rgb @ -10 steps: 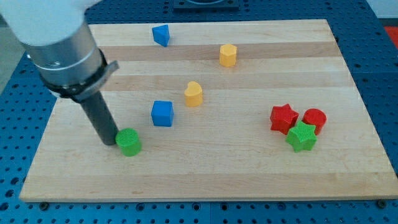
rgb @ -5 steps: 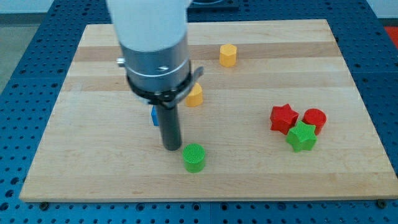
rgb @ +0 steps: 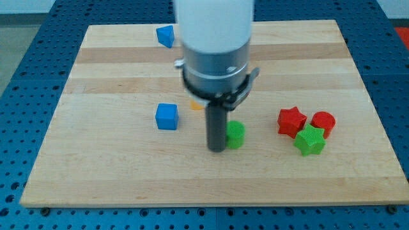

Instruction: Move the green circle into the red star

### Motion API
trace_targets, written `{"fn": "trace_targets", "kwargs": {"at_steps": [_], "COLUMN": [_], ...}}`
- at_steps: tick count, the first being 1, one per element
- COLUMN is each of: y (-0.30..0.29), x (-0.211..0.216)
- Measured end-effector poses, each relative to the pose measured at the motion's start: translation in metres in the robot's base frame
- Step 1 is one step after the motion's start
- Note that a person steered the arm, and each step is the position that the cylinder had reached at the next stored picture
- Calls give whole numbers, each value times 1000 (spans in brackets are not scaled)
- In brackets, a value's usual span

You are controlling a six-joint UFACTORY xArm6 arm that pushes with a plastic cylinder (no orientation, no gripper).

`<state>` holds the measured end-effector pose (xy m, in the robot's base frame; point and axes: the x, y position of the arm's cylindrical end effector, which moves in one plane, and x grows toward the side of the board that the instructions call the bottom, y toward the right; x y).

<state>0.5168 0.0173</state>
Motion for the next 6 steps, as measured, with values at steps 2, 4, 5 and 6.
{"fn": "trace_targets", "kwargs": {"at_steps": [2,4,5,6], "y": [50,76,76,76], "x": [-60,-51,-50,-88]}}
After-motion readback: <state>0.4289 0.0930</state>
